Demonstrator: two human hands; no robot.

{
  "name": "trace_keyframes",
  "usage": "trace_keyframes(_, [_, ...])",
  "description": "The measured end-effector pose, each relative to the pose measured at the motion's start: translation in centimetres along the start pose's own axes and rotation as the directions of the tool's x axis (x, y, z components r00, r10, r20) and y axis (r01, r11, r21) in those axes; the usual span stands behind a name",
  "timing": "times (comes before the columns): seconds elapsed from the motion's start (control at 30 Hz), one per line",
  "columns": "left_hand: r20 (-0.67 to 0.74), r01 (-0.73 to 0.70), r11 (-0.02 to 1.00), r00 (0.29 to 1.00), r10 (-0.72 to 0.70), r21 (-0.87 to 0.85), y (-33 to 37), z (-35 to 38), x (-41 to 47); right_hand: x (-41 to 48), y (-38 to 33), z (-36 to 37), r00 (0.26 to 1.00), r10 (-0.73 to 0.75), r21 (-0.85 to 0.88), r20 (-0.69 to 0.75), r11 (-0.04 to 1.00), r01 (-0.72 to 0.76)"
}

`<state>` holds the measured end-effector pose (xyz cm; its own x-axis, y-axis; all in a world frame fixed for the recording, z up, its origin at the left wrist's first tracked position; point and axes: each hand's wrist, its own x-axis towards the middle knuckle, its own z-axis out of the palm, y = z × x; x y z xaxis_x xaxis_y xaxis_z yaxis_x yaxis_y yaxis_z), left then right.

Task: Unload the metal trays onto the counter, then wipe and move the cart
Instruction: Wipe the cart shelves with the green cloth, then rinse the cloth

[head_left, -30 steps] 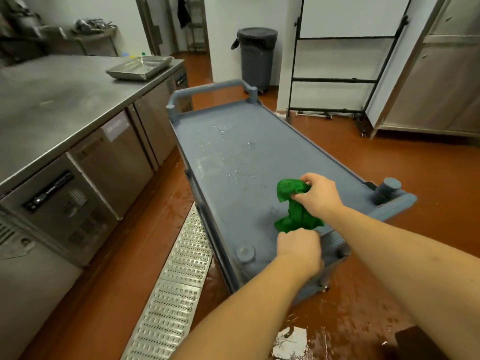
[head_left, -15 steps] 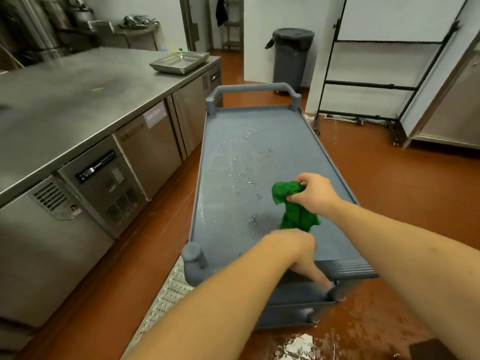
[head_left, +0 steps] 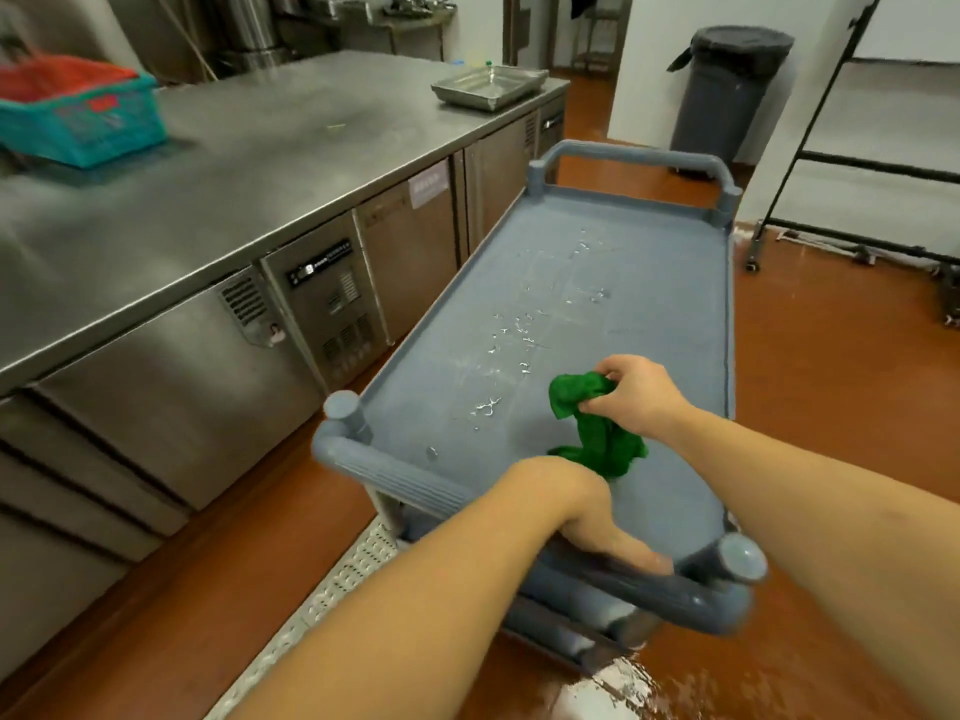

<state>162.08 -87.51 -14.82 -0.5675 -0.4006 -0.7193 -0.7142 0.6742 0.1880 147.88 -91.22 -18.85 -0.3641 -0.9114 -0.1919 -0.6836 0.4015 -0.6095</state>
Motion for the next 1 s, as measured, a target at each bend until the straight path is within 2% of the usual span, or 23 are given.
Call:
trace_keyframes(0.17, [-0.108,0.201,0.929,0.964,-0.245,-0.31,-6.2,3.3,-3.8,-0.7,-2.8,4.3,0.979,-0.156,-0.003,0.133,0.987,0.158])
trace_keyframes(0.3, [-0.264,0.393,0.888,0.854,-0.449,-0.239,-9.9,6.6,-6.1,-2.1,-4.7,8.5,0.936,-0.283,-0.107,0.211,0.945,0.31])
trace_keyframes(0.4, [-0.308,0.498,0.844,0.785,-0.537,-0.199,-12.3,8.4,-6.6,-3.8,-5.8,12.2,0.818,-0.403,-0.358,0.41,0.754,0.551])
trace_keyframes(0.47, [-0.294,0.538,0.808,0.754,-0.588,-0.238,-13.5,8.7,-6.7,-4.6,-6.3,14.5,0.754,-0.434,-0.42,0.493,0.641,0.643])
trace_keyframes(0.6, [-0.241,0.599,0.738,0.702,-0.67,-0.31,-14.8,8.8,-5.4,-4.9,-6.8,17.3,0.709,-0.488,-0.492,0.51,0.51,0.705])
trace_keyframes(0.67, [-0.277,0.568,0.716,0.67,-0.689,-0.407,-15.3,8.6,-4.5,-4.9,-7.1,17.7,0.687,-0.527,-0.497,0.501,0.474,0.726])
trace_keyframes(0.73, [-0.294,0.515,0.695,0.654,-0.697,-0.501,-15.5,8.7,-3.9,-4.8,-7.9,17.9,0.668,-0.543,-0.468,0.509,0.476,0.744])
trace_keyframes(0.8, [-0.277,0.469,0.648,0.638,-0.718,-0.6,-15.7,8.5,-3.7,-4.3,-8.9,18.2,0.674,-0.534,-0.413,0.51,0.535,0.737])
trace_keyframes(0.87, [-0.313,0.437,0.6,0.567,-0.762,-0.67,-16.3,8.1,-3.6,-3.0,-9.9,18.0,0.696,-0.534,-0.339,0.481,0.619,0.708])
trace_keyframes(0.93, [-0.346,0.397,0.546,0.473,-0.811,-0.738,-17.4,7.8,-3.2,-1.1,-10.5,17.6,0.711,-0.549,-0.294,0.44,0.66,0.692])
trace_keyframes(1.0, [-0.312,0.306,0.458,0.422,-0.851,-0.835,-18.5,7.5,-2.2,1.3,-10.7,16.8,0.723,-0.559,-0.252,0.407,0.692,0.676])
